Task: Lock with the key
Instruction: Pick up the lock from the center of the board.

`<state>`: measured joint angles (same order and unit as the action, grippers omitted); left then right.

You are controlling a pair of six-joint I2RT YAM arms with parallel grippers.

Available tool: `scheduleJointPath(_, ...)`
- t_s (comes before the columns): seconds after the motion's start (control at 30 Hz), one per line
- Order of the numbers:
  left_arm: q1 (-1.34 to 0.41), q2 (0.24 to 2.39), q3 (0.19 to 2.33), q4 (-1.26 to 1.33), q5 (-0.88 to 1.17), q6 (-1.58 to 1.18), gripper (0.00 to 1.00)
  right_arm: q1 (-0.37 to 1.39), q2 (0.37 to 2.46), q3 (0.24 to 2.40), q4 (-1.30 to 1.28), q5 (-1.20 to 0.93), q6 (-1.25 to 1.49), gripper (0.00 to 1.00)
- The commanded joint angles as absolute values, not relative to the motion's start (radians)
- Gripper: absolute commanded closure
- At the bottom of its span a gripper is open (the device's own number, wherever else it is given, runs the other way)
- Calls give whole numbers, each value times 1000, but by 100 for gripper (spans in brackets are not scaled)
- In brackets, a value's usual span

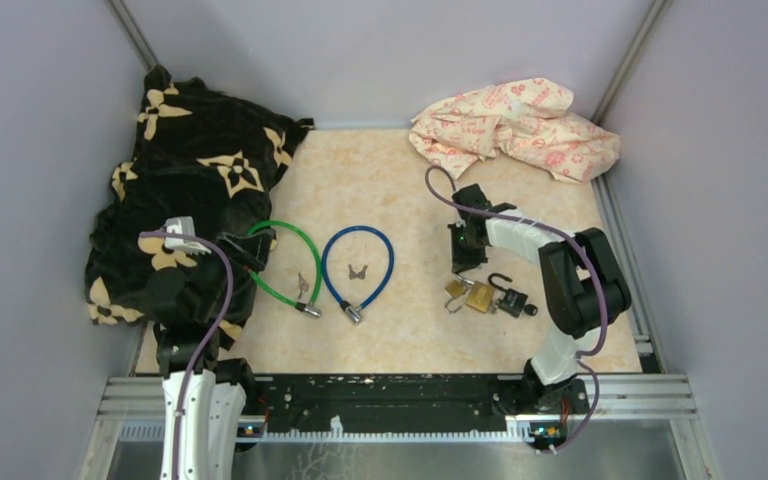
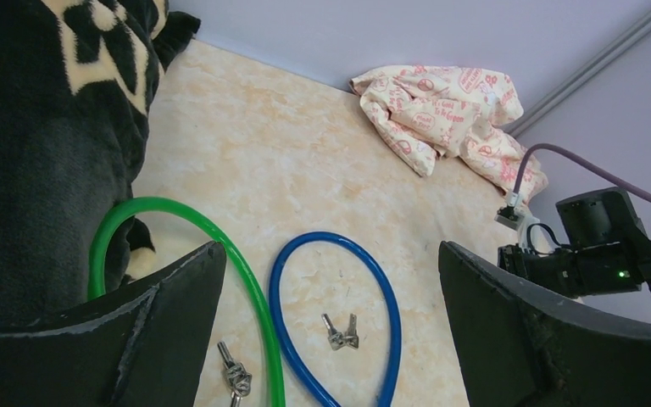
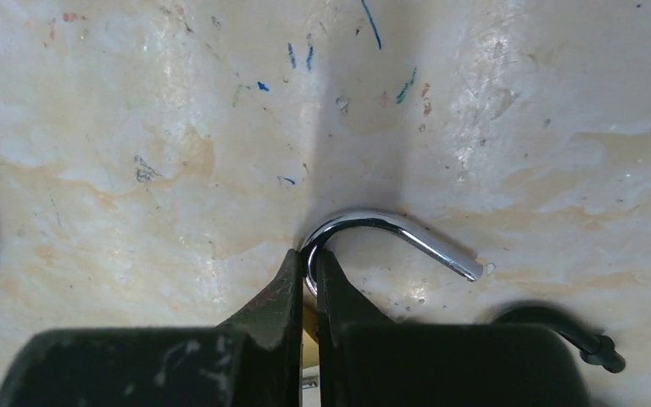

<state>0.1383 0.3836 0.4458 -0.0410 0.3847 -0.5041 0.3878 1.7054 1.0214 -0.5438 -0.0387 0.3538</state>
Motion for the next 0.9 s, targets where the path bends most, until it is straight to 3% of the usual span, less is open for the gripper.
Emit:
scheduleJointPath(0.0, 139, 408, 425, 70, 491, -511, 3, 386, 1653, 1020, -495, -136, 366, 100)
scheduleJointPath(0.17, 71, 488, 400, 128, 604, -545, 12, 416, 1475, 949, -309, -269, 398, 100)
scheduleJointPath(0.27, -102, 552, 373, 180, 616, -442, 17, 453, 1408, 908, -233, -307, 389, 100)
scheduleJointPath(0.33, -244, 614, 358, 234, 656, -279, 18, 459, 1385, 871, -169, -397, 394, 100)
scheduleJointPath(0.43, -400, 716, 354, 258, 834, 215, 15, 475, 1376, 834, -113, -514, 358, 100)
scheduleJointPath(0.6, -472, 854, 420, 54, 1095, 1008, 8, 594, 1347, 752, 42, -721, 227, 100)
scheduleJointPath(0.87, -516, 964, 476, -116, 1092, 1316, 9, 730, 1392, 793, 111, -868, 112, 100)
